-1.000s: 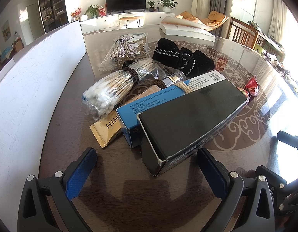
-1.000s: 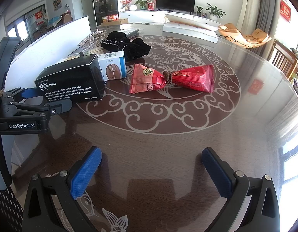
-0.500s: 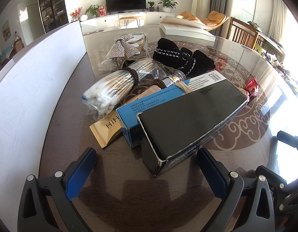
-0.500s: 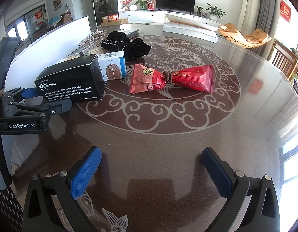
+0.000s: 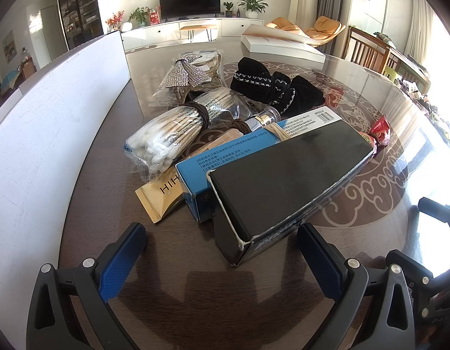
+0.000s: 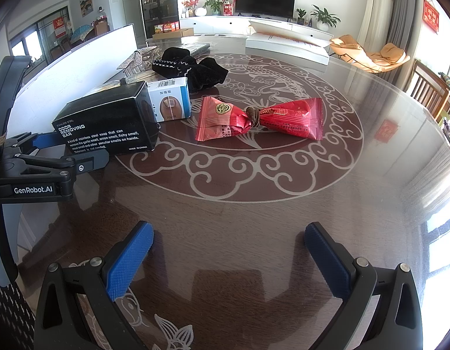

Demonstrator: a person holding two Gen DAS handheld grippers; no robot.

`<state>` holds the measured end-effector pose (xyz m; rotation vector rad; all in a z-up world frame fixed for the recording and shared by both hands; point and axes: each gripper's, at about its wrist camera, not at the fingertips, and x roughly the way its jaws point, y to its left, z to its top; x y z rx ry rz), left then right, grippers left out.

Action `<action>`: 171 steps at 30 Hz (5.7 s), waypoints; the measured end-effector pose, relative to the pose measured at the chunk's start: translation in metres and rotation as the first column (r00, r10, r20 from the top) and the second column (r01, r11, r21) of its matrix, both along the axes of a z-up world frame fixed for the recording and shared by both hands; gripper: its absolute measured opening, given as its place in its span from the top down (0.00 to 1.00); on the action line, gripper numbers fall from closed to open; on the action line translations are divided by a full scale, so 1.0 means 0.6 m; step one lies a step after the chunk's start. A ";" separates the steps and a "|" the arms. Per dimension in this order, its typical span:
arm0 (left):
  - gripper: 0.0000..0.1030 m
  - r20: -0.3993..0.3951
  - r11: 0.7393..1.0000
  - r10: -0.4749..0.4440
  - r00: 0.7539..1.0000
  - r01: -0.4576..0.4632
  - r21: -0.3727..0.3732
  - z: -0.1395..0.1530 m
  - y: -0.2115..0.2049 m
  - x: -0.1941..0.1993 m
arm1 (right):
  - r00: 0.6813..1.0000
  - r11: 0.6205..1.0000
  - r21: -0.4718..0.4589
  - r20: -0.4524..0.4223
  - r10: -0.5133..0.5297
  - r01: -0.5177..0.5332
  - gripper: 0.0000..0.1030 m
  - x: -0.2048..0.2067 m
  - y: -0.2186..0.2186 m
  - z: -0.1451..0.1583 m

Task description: Organize objects

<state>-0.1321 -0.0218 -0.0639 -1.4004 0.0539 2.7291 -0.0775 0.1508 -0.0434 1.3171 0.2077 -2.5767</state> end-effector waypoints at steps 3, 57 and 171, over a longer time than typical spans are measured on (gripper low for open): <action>0.00 0.000 1.000 0.000 1.000 0.000 0.000 0.000 0.000 0.000 | 1.000 1.000 0.000 0.000 0.000 0.000 0.00 0.000 0.000 0.000; 0.00 -0.022 0.999 -0.039 0.999 0.039 0.002 -0.002 -0.006 0.162 | 1.000 1.000 -0.001 0.000 0.000 0.000 0.00 -0.001 -0.001 0.000; 0.00 -0.100 1.000 0.009 0.995 -0.008 0.006 -0.011 -0.033 0.175 | 0.912 0.921 -0.089 0.200 -0.358 0.380 0.01 -0.235 0.067 0.027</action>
